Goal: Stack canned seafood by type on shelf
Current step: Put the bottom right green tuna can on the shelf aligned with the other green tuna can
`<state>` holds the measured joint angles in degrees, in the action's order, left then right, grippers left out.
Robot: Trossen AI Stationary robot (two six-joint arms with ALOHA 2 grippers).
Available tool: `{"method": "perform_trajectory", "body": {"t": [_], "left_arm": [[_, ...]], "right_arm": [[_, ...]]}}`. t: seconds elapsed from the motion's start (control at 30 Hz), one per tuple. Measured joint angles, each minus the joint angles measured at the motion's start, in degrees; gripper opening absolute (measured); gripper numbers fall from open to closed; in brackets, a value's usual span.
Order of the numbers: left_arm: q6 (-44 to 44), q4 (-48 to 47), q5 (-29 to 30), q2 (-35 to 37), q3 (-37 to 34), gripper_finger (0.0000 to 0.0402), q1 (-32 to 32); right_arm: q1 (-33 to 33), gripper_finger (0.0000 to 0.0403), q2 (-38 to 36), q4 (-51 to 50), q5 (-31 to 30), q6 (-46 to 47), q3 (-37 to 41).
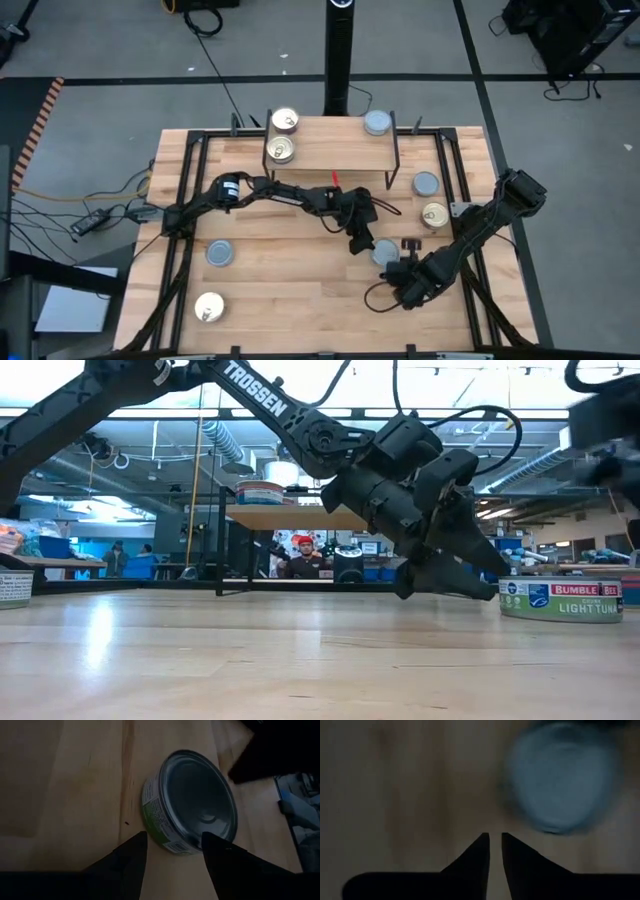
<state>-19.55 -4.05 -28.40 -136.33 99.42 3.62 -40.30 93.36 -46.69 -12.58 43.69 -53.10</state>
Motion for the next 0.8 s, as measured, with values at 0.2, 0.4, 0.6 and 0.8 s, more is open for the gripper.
{"method": "perform_trajectory", "body": {"t": [0.2,0.4,0.6,0.8], "left_arm": [[1.2,-0.1,0.0,0.0,0.0,0.0195,-0.1],[2.9,0.0,0.0,0.0,-0.1,0.0195,-0.3],[3.0,2.0,-1.4,0.0,-0.2,0.0179,0.0],[2.9,2.9,-4.6,0.0,-0.2,0.0136,0.1]], "right_arm": [[1.4,0.0008,0.0,8.8,-3.3,-0.4,5.7],[2.8,0.0020,0.0,8.6,-7.7,-1.5,6.1],[3.9,0.0006,0.0,10.2,-8.9,-3.9,6.0],[3.9,0.0014,0.0,11.3,-9.2,-4.9,6.0]]}}
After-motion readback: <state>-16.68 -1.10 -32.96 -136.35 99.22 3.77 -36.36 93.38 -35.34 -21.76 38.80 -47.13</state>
